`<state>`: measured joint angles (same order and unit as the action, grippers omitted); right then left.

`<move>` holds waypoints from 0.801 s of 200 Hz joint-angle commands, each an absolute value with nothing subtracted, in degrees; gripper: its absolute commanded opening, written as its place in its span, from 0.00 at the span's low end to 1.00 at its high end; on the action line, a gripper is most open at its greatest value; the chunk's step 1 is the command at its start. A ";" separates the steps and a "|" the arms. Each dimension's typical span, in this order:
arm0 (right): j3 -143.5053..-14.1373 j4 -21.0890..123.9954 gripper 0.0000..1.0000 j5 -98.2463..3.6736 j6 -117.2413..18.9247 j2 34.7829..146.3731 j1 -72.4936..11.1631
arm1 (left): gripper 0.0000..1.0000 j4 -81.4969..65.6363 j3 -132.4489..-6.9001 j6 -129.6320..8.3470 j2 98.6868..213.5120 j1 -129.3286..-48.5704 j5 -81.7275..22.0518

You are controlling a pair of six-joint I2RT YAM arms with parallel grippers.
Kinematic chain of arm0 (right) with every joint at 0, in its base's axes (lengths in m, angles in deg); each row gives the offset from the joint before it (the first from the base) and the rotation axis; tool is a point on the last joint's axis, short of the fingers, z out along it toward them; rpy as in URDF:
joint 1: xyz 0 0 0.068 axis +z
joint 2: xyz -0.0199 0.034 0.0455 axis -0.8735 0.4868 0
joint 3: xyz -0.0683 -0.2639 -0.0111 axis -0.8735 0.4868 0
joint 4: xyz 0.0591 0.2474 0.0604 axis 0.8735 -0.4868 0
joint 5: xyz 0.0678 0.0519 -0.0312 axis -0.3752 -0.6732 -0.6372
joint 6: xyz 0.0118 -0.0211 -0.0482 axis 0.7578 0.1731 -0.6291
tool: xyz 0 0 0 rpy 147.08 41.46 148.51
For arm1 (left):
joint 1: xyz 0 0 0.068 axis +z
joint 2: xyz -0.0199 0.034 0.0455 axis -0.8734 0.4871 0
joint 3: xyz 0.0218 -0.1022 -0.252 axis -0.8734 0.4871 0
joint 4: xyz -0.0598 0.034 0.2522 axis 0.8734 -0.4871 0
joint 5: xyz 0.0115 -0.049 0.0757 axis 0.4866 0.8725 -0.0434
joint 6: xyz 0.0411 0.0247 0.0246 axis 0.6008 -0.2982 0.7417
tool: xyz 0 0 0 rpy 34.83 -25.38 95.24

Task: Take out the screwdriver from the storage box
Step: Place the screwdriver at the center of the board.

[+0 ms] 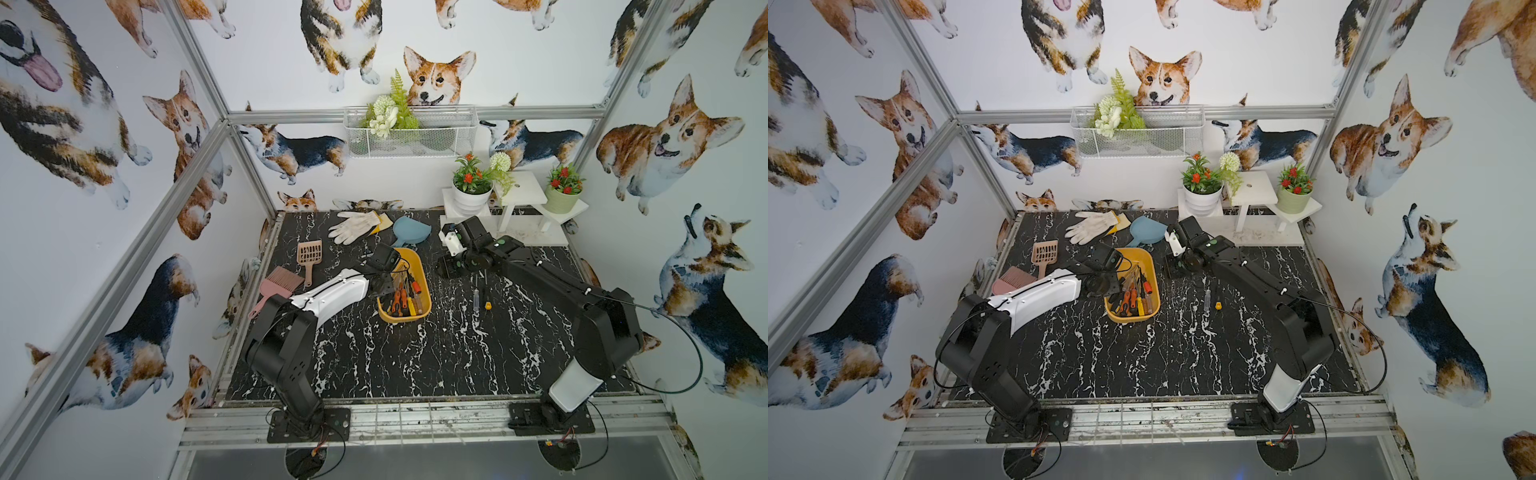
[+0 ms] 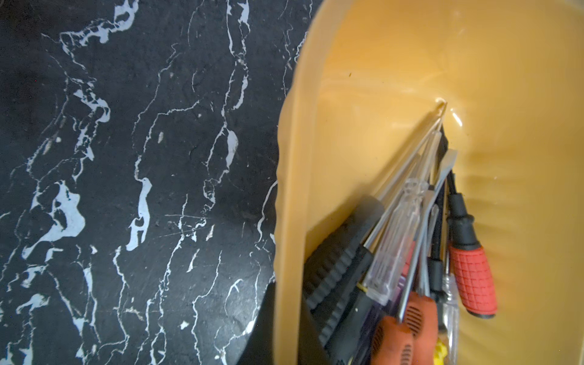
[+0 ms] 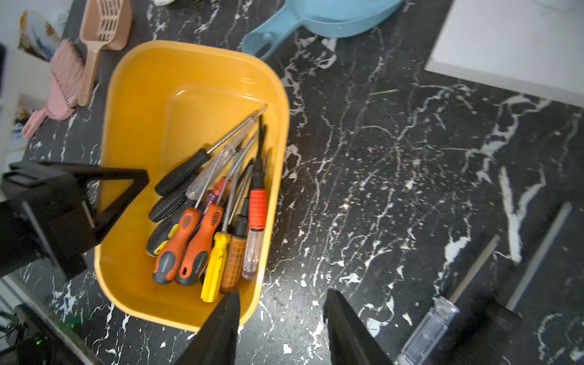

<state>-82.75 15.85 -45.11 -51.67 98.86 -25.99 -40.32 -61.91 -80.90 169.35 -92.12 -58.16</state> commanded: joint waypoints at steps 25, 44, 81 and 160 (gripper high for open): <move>-88.51 12.91 0.50 -48.20 -56.92 102.83 -23.20 | 0.00 -36.68 -61.99 -81.40 169.00 -92.14 -57.14; -91.27 11.27 0.50 -48.30 -58.26 104.89 -21.91 | 0.00 -36.38 -61.87 -81.22 168.67 -92.14 -57.01; -94.96 10.32 0.49 -48.10 -58.65 110.11 -20.70 | 0.00 -36.51 -62.31 -80.85 168.89 -92.19 -56.74; -101.67 6.53 0.42 -46.92 -57.54 120.22 -20.04 | 0.00 -36.90 -62.31 -80.34 168.21 -92.19 -56.91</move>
